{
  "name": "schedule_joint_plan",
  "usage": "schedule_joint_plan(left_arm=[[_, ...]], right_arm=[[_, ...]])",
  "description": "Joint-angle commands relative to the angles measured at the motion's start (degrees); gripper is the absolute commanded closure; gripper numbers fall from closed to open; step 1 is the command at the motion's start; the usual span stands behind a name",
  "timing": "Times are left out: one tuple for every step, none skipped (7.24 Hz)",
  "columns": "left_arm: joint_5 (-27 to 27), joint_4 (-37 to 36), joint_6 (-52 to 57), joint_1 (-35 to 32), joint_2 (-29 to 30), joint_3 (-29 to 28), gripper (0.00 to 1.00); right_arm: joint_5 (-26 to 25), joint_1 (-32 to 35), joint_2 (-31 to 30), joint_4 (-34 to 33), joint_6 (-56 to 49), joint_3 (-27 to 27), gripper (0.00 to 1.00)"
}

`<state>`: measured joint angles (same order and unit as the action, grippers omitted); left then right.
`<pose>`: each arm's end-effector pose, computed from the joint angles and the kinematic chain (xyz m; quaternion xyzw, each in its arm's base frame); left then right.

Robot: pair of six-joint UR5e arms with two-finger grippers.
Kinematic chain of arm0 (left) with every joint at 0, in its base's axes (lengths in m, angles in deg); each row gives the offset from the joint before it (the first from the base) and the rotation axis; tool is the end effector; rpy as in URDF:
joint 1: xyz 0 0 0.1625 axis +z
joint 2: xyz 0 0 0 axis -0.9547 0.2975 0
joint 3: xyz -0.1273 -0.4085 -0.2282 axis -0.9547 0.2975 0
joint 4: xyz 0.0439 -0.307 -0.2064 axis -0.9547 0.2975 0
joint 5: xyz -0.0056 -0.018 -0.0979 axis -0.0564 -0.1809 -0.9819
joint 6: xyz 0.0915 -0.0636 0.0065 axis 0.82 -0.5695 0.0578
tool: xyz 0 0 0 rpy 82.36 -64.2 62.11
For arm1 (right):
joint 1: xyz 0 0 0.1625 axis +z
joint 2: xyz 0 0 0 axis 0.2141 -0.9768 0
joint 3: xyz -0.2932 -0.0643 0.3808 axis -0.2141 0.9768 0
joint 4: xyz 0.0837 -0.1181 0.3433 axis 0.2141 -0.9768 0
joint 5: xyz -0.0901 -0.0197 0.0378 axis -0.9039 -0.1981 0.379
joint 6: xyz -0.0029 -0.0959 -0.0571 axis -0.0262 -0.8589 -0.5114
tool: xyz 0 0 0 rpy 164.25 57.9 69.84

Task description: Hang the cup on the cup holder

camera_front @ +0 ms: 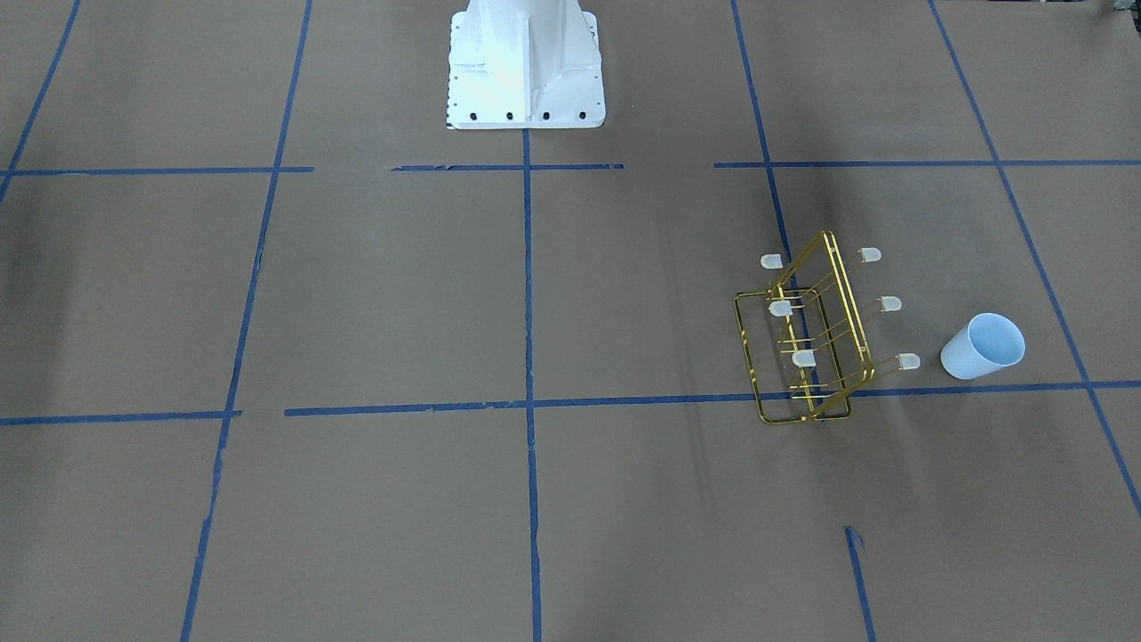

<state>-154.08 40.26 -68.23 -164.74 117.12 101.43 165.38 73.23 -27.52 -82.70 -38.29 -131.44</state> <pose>-0.0682 -0.4367 0.7119 0.0275 0.3923 0.0355 0.9188 0.0175 -0.5381 0.6962 -0.0147 -0.3568 -0.0526 0.9326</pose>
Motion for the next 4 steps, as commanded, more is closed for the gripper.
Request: schedule_joint_plan(left_arm=[[0.0,0.0,0.2,0.0,0.1,0.2,0.00],[-0.4,0.3,0.1,-0.1,0.3,0.5,0.00],[-0.5,0.4,0.0,-0.1,0.3,0.6,0.00],[-0.5,0.2,0.0,-0.1,0.9,0.8,0.00]], right_arm=[[0.0,0.0,0.0,0.0,0.0,0.0,0.00],[0.0,-0.1,0.0,0.0,0.0,0.0,0.00],[0.0,-0.1,0.0,0.0,0.0,0.0,0.00],[0.0,0.0,0.0,0.0,0.0,0.0,0.00]])
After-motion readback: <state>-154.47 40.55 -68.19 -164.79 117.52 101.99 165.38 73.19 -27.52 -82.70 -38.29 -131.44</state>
